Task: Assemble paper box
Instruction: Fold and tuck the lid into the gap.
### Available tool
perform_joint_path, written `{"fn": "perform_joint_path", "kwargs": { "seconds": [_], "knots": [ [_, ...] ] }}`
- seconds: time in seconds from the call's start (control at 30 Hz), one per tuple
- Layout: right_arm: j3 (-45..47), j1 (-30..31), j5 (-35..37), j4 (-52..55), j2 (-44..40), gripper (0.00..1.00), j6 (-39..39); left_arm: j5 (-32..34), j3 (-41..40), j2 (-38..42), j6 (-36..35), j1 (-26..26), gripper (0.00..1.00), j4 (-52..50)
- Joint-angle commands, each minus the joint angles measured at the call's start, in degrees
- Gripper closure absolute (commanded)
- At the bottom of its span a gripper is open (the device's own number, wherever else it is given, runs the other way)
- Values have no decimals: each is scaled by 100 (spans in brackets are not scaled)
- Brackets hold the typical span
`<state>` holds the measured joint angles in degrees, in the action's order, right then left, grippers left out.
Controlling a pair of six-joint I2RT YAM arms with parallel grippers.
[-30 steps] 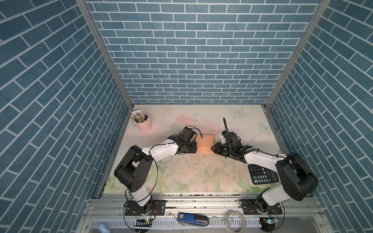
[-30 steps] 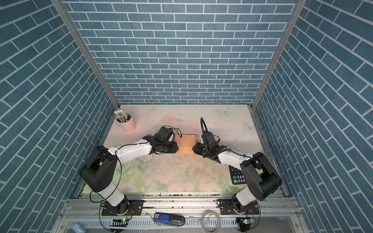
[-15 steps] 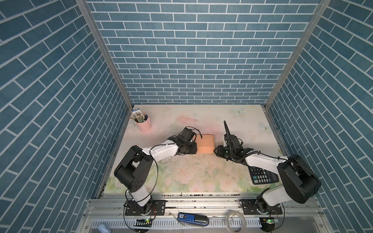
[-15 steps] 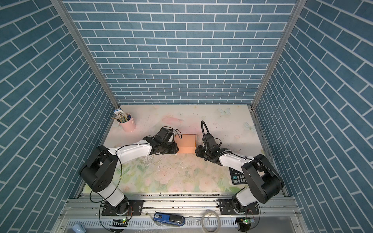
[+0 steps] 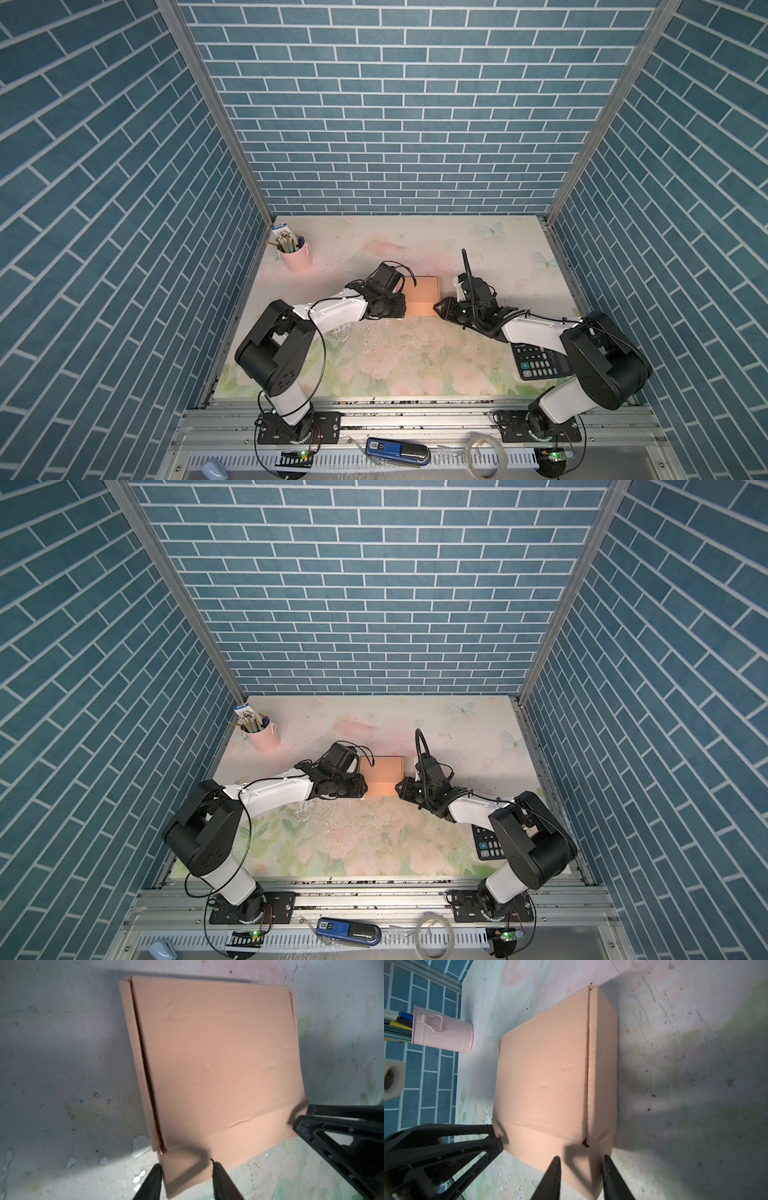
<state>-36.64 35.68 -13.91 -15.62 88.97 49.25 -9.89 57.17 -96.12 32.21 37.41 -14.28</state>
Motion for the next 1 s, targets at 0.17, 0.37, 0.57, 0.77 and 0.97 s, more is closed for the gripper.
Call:
{"fn": "perform_joint_path", "kwargs": {
  "seconds": [0.17,0.37,0.57,0.77,0.97],
  "knots": [
    [-112,44,-336,-253,-48,71,339,-77,-17,-70,31,109,58,99],
    [-212,44,-384,-43,-66,73,381,-82,13,-116,45,170,58,104],
    [-277,42,-397,143,-184,74,460,-74,62,-104,48,214,58,39],
    [-401,41,-418,374,-255,74,469,-25,176,-48,65,282,58,-105],
    [-494,44,-458,515,-298,72,506,23,272,33,58,324,58,-239]
  ]
}}
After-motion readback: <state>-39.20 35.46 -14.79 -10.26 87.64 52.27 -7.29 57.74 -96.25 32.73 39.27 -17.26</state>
